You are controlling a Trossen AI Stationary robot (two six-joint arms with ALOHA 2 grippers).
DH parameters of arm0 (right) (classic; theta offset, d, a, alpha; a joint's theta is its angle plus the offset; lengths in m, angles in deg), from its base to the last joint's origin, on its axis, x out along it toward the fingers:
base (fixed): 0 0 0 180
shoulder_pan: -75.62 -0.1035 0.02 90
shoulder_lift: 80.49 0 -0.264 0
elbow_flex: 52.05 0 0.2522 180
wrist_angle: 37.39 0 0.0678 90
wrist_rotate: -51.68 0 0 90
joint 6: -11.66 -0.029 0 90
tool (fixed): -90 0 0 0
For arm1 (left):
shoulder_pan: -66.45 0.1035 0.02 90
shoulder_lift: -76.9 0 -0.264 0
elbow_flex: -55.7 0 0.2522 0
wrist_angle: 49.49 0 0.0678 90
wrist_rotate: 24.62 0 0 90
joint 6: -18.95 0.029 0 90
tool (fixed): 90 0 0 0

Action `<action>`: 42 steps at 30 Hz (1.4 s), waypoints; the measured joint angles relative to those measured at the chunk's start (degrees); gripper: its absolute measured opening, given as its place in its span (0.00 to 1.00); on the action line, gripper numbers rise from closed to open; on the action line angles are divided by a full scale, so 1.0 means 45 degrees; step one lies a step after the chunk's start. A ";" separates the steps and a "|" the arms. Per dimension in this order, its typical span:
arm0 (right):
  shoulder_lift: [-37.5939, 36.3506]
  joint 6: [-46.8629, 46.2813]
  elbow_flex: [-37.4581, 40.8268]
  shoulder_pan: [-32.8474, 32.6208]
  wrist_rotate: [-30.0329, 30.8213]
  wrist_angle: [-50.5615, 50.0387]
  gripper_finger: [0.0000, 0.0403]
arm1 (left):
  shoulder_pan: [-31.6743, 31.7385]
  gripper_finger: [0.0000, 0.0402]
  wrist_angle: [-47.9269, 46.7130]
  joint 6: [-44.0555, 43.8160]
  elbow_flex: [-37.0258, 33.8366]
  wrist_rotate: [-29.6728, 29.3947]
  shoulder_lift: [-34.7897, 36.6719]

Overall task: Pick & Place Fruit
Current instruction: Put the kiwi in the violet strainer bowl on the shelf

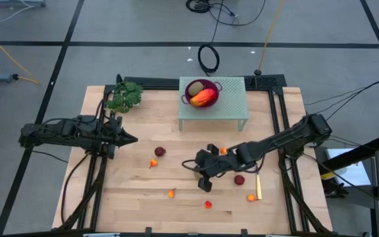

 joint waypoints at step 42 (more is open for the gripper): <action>0.2863 -0.4888 -0.4070 0.0714 -0.2617 -0.5526 0.00 | 0.0000 0.01 -0.0014 -0.0010 0.0005 0.0859 -0.0005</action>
